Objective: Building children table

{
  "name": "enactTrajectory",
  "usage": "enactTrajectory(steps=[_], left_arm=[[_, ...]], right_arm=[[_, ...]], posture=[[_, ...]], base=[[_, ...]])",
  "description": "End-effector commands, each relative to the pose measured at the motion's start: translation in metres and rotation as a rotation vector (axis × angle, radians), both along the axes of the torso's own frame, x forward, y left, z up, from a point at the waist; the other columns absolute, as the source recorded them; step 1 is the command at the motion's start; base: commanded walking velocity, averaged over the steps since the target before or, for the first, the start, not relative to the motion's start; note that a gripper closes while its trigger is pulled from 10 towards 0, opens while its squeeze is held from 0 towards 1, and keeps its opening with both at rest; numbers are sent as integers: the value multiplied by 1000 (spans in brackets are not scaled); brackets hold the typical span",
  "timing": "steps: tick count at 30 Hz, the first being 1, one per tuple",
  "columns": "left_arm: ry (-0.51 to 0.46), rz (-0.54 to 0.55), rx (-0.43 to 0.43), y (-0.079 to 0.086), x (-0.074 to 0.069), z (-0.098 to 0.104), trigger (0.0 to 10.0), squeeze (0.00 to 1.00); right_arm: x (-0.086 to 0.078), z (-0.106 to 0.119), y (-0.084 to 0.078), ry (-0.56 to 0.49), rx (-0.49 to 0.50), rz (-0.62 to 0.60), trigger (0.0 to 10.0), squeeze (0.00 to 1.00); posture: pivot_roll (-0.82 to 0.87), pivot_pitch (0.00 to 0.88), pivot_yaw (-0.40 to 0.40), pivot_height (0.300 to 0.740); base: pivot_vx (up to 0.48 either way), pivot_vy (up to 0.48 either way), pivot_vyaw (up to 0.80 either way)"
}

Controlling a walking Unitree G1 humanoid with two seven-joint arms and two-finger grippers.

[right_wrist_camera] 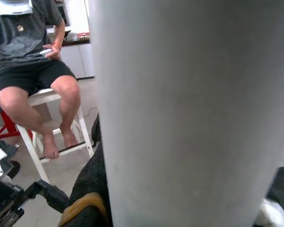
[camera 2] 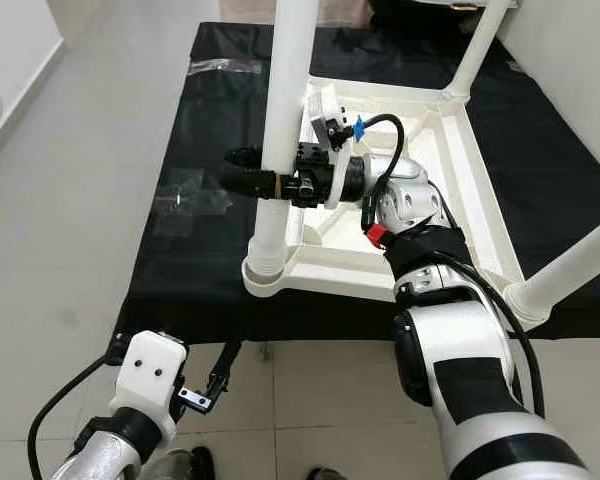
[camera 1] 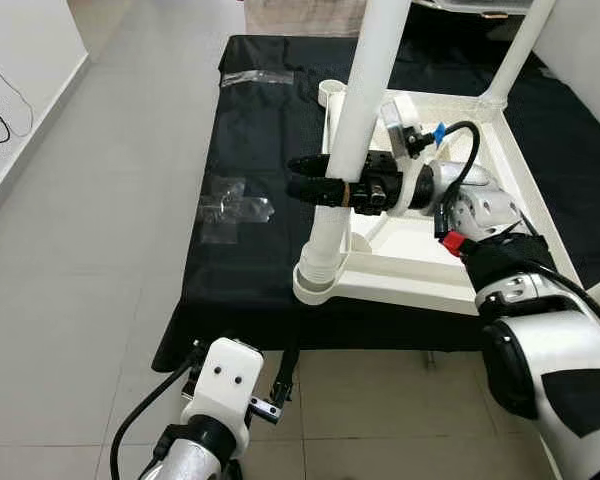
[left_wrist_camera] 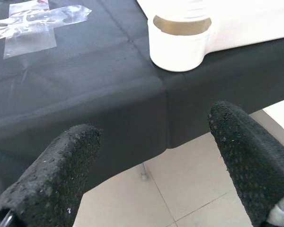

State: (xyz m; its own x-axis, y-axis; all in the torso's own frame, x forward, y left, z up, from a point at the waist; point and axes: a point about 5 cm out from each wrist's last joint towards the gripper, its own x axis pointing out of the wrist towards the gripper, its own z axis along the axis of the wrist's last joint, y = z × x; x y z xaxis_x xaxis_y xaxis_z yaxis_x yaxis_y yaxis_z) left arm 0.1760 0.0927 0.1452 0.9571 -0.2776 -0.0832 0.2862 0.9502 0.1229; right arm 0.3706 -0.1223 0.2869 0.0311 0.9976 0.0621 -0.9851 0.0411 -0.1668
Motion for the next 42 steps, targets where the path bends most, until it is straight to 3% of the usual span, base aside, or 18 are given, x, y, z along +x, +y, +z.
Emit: enactTrajectory(steps=[1, 18, 37, 42], left_arm=[[18, -7, 11, -1, -3, -2, 10000, 0], [23, -4, 15, 0, -1, -3, 10000, 0], [19, -7, 21, -1, 0, -3, 10000, 0], [19, -6, 22, -1, 0, -3, 10000, 0]], right_arm=[[-2, 2, 6, -32, -24, 47, 10000, 0], [-7, -2, 14, -64, -83, 133, 10000, 0], [-11, -12, 15, -91, -169, 151, 10000, 0], [-10, -19, 18, -70, -171, 102, 10000, 0]], posture=[[117, 250, -59, 740], [115, 248, -60, 740], [108, 242, -66, 740], [107, 239, -65, 740]], base=[[0, 0, 0], [0, 0, 0], [0, 0, 0], [0, 0, 0]])
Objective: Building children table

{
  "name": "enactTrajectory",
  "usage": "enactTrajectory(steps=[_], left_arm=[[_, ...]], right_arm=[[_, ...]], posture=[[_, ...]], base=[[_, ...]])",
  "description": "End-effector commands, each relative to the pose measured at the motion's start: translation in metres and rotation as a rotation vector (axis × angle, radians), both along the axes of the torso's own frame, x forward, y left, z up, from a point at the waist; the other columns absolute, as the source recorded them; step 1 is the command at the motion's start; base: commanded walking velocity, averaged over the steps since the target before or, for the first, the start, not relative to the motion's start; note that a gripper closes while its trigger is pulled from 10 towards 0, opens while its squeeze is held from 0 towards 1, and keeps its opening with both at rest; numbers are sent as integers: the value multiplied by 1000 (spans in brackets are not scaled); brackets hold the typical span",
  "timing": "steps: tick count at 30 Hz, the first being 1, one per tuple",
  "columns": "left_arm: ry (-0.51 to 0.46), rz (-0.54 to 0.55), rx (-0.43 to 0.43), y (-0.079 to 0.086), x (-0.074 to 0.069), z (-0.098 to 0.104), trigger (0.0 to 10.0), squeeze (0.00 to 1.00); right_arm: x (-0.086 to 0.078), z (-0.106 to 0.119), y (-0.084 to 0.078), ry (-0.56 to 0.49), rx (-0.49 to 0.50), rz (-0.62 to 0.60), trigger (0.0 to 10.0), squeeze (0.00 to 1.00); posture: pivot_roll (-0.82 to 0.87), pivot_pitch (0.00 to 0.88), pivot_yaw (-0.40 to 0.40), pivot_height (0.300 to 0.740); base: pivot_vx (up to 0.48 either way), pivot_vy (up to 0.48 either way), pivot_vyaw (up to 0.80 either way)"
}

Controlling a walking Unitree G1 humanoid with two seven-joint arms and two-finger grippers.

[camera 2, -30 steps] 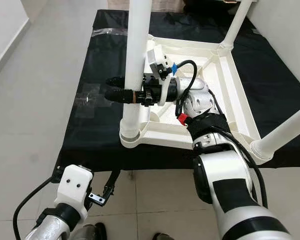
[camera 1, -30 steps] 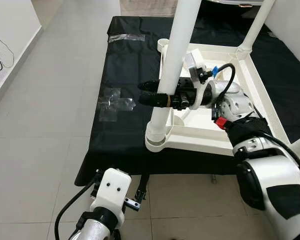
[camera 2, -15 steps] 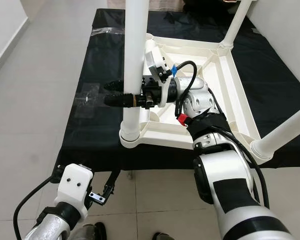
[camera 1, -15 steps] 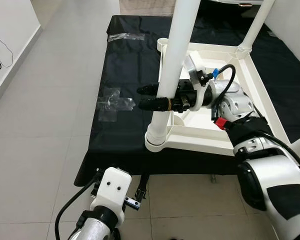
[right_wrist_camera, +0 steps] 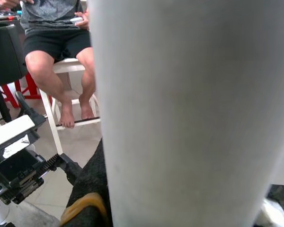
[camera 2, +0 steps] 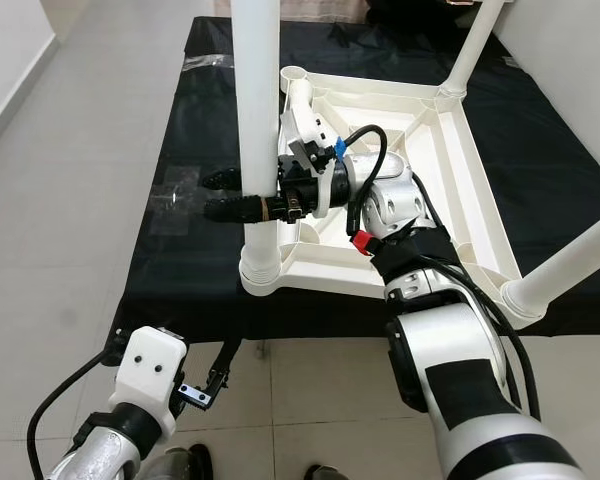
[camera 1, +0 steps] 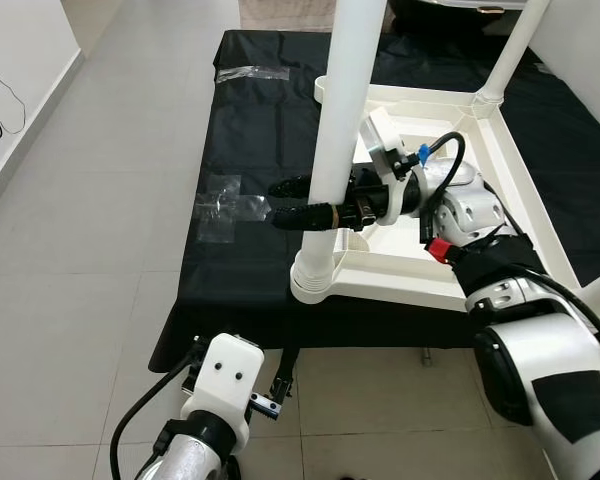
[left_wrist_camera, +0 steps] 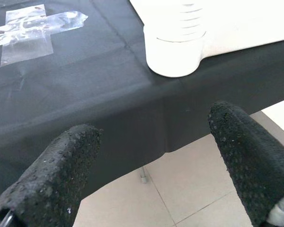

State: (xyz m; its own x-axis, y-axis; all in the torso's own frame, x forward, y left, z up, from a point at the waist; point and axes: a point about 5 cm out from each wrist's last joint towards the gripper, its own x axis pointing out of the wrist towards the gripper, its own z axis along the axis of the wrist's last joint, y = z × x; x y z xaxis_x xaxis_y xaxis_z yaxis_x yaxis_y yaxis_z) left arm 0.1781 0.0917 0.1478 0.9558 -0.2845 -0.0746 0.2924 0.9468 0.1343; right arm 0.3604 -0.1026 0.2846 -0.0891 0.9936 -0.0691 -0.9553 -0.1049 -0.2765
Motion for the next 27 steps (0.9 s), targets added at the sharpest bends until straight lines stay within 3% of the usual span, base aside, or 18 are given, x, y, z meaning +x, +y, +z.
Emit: enactTrajectory(steps=[1, 11, 23, 27], left_arm=[[30, 2, 13, 0, -2, -6, 10000, 0], [28, -6, 14, -2, -3, -6, 10000, 0], [21, -5, 18, -1, -2, -6, 10000, 0], [18, -4, 18, -2, -1, -6, 10000, 0]], right_arm=[[1, -16, -2, 43, -45, -24, 10000, 0], [4, -26, 6, 78, 5, -217, 10000, 0], [3, -39, 14, 102, 9, -346, 10000, 0], [9, -44, 16, 117, 19, -546, 10000, 0]], posture=[[107, 239, -65, 740], [101, 224, -63, 740], [95, 216, -60, 740], [94, 216, -62, 740]], base=[[0, 0, 0], [0, 0, 0], [0, 0, 0], [0, 0, 0]])
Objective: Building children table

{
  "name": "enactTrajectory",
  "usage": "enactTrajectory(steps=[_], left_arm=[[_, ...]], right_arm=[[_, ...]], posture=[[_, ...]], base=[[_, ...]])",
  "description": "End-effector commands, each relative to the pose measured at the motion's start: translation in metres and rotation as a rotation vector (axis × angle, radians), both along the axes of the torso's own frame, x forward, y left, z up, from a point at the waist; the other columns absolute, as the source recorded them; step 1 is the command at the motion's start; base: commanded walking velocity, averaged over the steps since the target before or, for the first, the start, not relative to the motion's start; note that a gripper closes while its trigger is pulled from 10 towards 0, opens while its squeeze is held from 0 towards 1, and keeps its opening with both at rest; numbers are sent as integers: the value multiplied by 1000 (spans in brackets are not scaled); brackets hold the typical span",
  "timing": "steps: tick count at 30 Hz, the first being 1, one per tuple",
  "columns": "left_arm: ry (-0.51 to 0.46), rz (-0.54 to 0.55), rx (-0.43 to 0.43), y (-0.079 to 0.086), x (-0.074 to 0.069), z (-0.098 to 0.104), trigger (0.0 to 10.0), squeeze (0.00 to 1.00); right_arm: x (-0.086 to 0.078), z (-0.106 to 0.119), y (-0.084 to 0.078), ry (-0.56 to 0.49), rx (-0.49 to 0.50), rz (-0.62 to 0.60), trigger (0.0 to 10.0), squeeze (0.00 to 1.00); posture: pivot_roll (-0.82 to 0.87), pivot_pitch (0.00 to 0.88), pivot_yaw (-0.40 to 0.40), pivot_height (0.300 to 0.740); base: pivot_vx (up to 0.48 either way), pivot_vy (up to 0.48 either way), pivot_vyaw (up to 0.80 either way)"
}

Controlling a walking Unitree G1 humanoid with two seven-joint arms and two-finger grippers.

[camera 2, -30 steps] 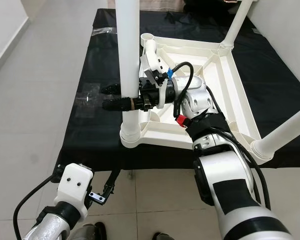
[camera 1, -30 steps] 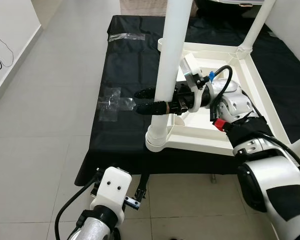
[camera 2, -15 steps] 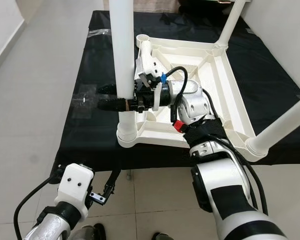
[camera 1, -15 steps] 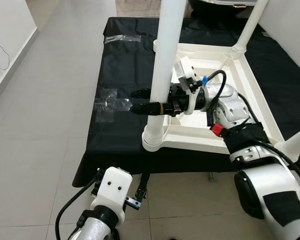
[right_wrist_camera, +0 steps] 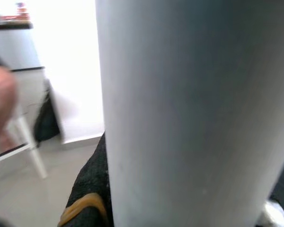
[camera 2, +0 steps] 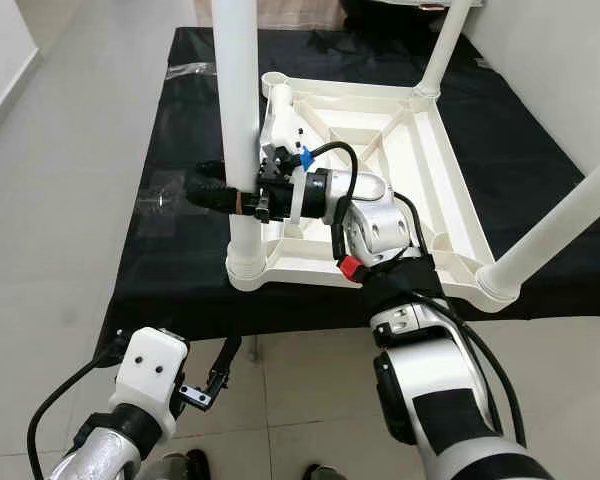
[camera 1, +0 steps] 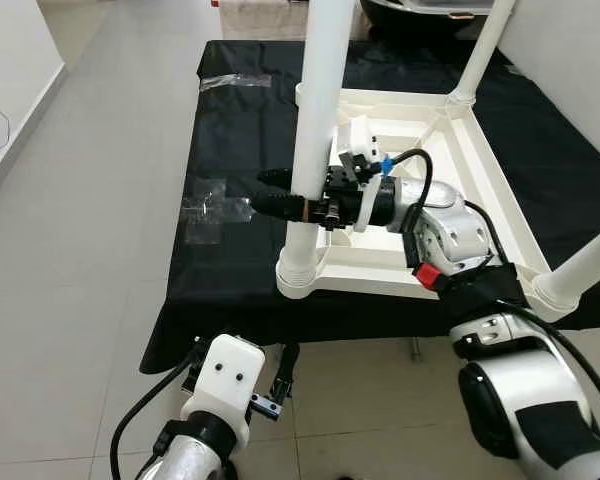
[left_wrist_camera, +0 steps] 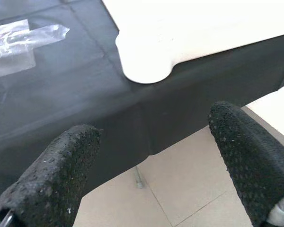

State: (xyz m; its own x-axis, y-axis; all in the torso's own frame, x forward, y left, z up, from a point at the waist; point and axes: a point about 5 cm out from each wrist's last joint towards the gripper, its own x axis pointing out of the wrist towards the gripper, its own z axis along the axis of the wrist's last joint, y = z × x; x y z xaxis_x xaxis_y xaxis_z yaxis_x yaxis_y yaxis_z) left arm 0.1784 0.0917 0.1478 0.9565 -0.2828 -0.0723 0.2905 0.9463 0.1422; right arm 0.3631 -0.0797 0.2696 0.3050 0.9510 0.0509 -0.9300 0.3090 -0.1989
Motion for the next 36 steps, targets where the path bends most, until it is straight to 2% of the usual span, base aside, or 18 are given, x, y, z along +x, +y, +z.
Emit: enactTrajectory(steps=[1, 2, 4, 5, 7, 13, 15, 16, 18, 19, 20, 22, 26, 28, 32, 36], left_arm=[[22, -4, 10, -1, -1, -6, 10000, 0], [22, -4, 10, -1, -1, -6, 10000, 0], [21, -4, 9, -1, -1, -6, 10000, 0], [21, -4, 9, -1, -1, -6, 10000, 0], [20, -5, 9, -2, -1, -5, 10000, 0], [15, -3, 11, -1, 0, -5, 10000, 0], [14, -3, 12, -1, 0, -5, 10000, 0], [12, -4, 14, -1, 1, -4, 10000, 0], [12, -4, 14, -1, 1, -4, 10000, 0], [10, -5, 16, 0, 2, -4, 10000, 0], [10, -5, 16, 0, 2, -4, 10000, 0], [6, -4, 18, 0, 3, -4, 10000, 0], [5, -2, 19, 1, 3, -4, 10000, 0], [5, -2, 19, 1, 3, -4, 10000, 0], [4, 0, 19, 1, 3, -4, 10000, 0], [4, 0, 19, 0, 3, -4, 10000, 0]], right_arm=[[9, -31, -7, 89, -98, -206, 10000, 0], [9, -31, -7, 89, -98, -206, 10000, 0], [12, -32, -9, 108, -84, -312, 10000, 0], [12, -32, -9, 108, -84, -312, 10000, 0], [17, -33, -11, 113, -60, -434, 10000, 0], [14, -28, -10, 92, 34, -530, 10000, 0], [13, -29, -11, 94, 40, -550, 10000, 0], [14, -30, -14, 95, 49, -613, 10000, 0], [14, -30, -14, 95, 49, -613, 10000, 0], [13, -32, -18, 102, 57, -677, 10000, 0], [13, -32, -18, 102, 57, -677, 10000, 0], [12, -35, -21, 102, 68, -768, 10000, 0], [7, -43, -18, 91, 69, -883, 10000, 0], [6, -44, -17, 93, 70, -898, 10000, 0], [9, -51, -20, 165, 107, -1042, 10000, 0], [12, -51, -21, 189, 123, -1087, 10000, 0]], posture=[[90, 216, -61, 740], [90, 216, -61, 740], [88, 219, -64, 740], [88, 219, -64, 740], [91, 220, -64, 740], [91, 227, -64, 740], [89, 226, -64, 740], [88, 228, -62, 740], [88, 228, -62, 740], [89, 229, -64, 740], [89, 229, -64, 740], [86, 231, -60, 740], [88, 234, -60, 740], [88, 234, -60, 740], [90, 237, -62, 740], [88, 236, -63, 740]], base=[[0, 0, 0], [0, 0, 0], [0, 0, 0], [0, 0, 0], [0, 0, 0], [0, 0, 0], [0, 0, 0], [0, 0, 0], [0, 0, 0], [0, 0, 0], [0, 0, 0], [0, 0, 0], [0, 0, 0], [0, 0, 0], [0, 0, 0], [0, 0, 0]])
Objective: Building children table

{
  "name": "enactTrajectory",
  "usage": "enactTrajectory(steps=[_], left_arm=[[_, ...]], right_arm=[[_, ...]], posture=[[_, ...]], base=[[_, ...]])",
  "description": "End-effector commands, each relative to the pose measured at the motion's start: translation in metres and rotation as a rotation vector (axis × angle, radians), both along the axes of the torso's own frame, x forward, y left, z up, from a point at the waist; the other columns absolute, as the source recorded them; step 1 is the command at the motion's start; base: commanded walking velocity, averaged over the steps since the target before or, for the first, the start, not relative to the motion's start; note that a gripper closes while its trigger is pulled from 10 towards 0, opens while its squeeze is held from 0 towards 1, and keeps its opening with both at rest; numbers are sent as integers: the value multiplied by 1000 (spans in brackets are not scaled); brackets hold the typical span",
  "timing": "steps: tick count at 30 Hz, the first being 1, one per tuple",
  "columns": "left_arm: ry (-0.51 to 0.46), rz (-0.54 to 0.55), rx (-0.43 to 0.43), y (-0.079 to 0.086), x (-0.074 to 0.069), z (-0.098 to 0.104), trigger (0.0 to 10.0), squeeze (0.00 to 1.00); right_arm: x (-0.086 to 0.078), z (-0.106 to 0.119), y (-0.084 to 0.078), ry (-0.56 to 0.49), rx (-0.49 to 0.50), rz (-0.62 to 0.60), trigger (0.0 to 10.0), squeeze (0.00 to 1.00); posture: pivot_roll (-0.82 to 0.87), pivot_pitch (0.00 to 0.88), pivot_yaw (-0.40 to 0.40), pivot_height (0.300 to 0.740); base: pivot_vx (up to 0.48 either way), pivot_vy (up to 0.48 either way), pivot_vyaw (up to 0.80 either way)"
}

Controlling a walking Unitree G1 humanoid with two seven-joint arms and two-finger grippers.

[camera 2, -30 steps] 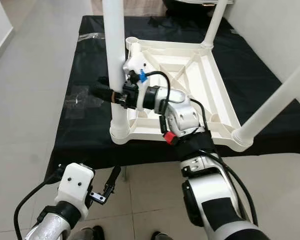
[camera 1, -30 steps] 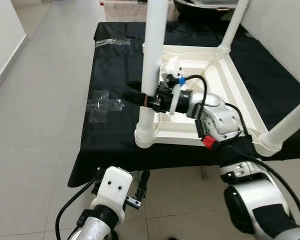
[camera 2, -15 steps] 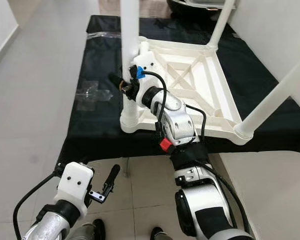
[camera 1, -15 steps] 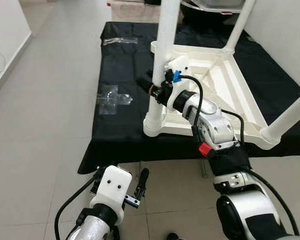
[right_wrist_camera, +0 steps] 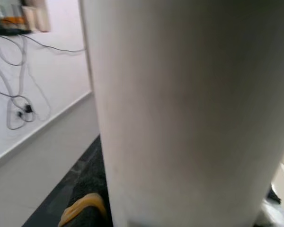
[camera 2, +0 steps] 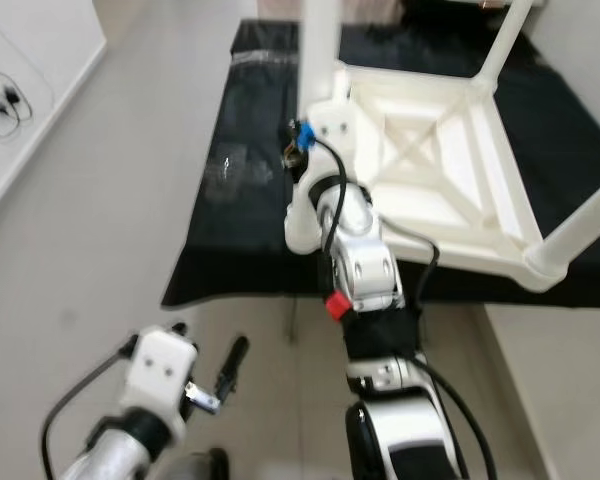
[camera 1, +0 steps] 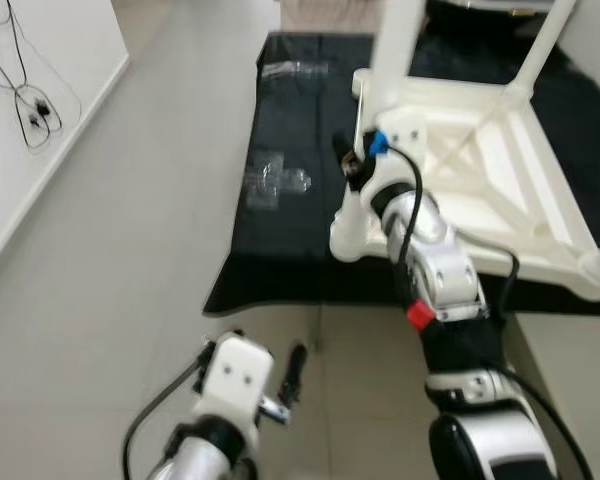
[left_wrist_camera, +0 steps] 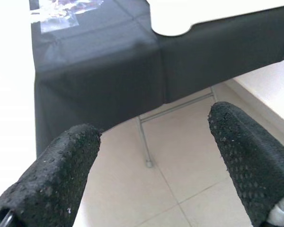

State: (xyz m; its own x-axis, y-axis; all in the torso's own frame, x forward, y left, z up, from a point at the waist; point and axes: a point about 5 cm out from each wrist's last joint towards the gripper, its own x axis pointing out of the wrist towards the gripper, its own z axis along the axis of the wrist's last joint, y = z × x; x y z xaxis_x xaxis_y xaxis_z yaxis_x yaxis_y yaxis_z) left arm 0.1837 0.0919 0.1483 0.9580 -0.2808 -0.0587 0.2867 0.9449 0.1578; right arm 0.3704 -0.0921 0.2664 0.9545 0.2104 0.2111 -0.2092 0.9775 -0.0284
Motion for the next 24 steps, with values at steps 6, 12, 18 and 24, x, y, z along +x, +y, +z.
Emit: enactTrajectory(steps=[6, 12, 18, 24], left_arm=[[18, 0, 9, 0, -1, -4, 10000, 0], [16, 2, 9, 1, -1, -4, 10000, 0], [15, 4, 9, 1, -1, -4, 10000, 0], [7, 8, 14, 2, 1, -3, 10000, 0]], right_arm=[[12, -48, -13, 268, 44, -189, 10000, 0], [14, -52, -12, 311, 55, -263, 10000, 0], [13, -56, -8, 329, 68, -311, 10000, 0], [10, -54, -8, 276, 66, -475, 10000, 0]], posture=[[90, 238, -67, 740], [89, 239, -68, 740], [93, 239, -70, 740], [92, 239, -71, 740]], base=[[0, 0, 0], [0, 0, 0], [0, 0, 0], [0, 0, 0]])
